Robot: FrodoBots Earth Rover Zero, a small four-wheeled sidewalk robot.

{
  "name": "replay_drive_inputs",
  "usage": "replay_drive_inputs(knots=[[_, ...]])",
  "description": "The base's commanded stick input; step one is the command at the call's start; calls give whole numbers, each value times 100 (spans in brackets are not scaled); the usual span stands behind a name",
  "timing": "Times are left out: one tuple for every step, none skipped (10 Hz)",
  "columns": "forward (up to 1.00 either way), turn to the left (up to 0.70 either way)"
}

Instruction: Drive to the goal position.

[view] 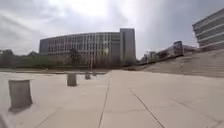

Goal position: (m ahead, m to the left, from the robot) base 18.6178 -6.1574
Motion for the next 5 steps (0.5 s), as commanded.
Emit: replay_drive_inputs(knots=[[70, 0], [70, 0], [70, 0], [70, 0], [70, 0]])
